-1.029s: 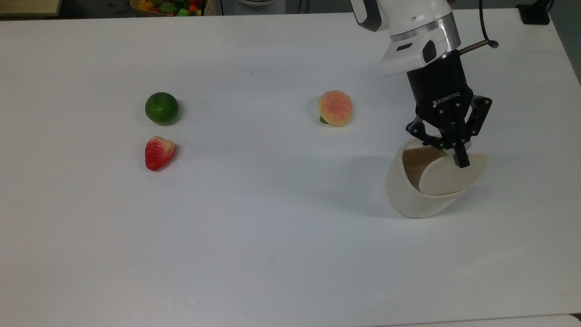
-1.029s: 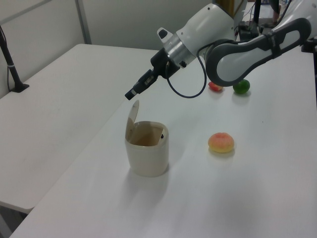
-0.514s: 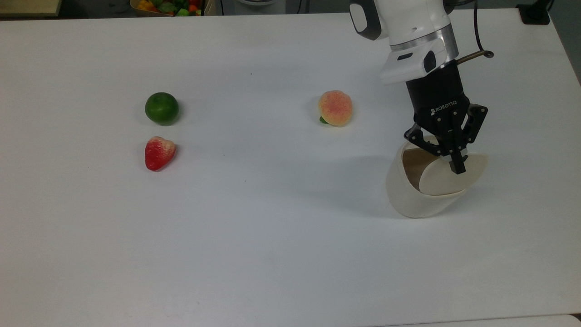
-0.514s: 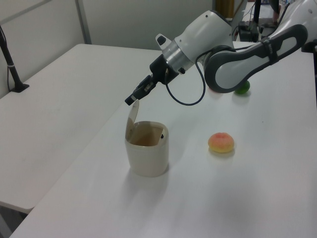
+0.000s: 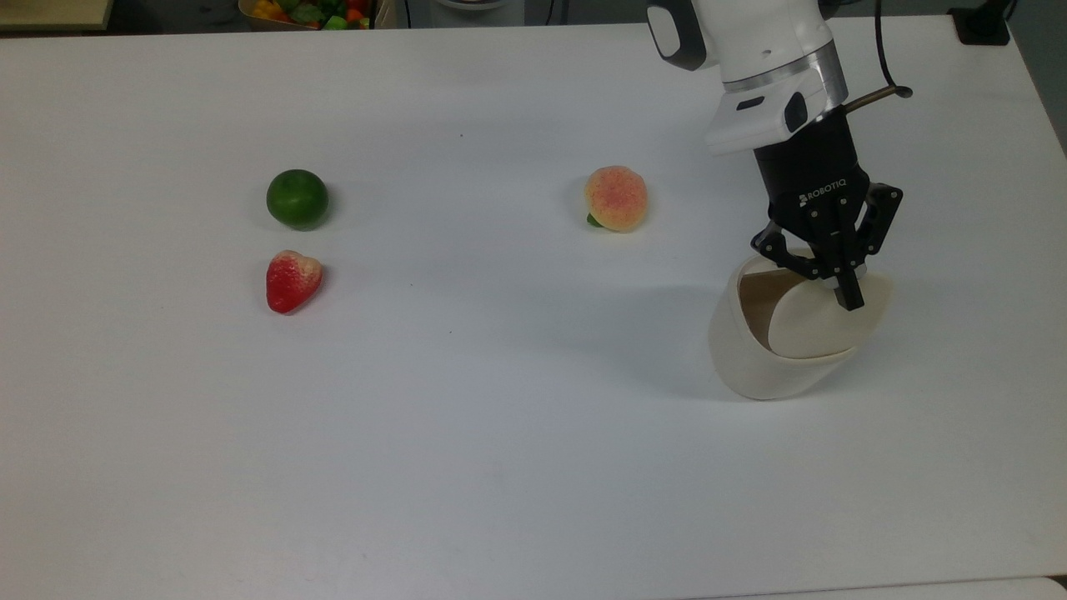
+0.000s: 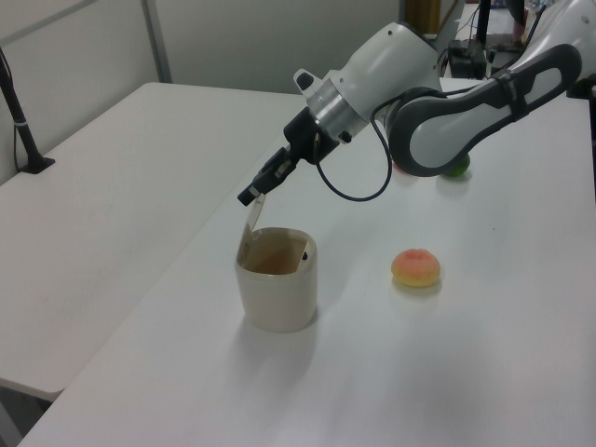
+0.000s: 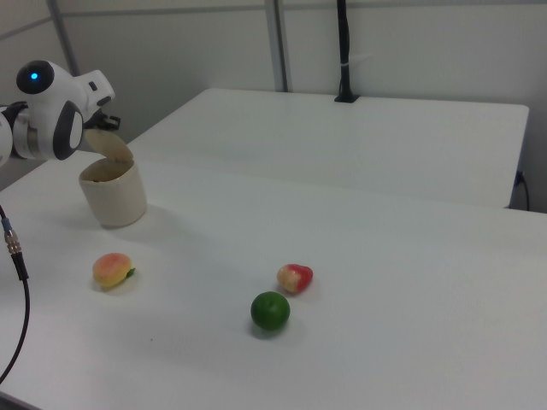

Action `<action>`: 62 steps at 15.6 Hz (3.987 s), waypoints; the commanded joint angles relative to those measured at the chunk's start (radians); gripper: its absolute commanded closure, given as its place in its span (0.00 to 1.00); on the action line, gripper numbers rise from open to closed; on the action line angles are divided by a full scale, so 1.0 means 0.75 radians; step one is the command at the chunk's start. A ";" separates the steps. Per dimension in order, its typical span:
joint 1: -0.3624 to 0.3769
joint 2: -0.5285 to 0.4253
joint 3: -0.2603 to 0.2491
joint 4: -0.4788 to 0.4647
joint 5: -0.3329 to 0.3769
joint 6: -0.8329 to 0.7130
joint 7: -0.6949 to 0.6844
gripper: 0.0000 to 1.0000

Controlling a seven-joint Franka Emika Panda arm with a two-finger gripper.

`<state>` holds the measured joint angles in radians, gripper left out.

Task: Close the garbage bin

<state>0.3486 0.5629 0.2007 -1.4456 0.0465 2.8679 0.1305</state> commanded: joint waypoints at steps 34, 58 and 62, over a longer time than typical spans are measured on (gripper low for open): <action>-0.099 -0.090 0.117 -0.140 -0.009 -0.494 0.027 1.00; -0.174 -0.286 0.117 -0.138 0.071 -0.808 0.031 1.00; -0.213 -0.453 0.099 -0.138 0.134 -1.113 0.031 1.00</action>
<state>0.2136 0.3413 0.2760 -1.5147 0.0979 2.1857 0.1409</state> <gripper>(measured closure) 0.991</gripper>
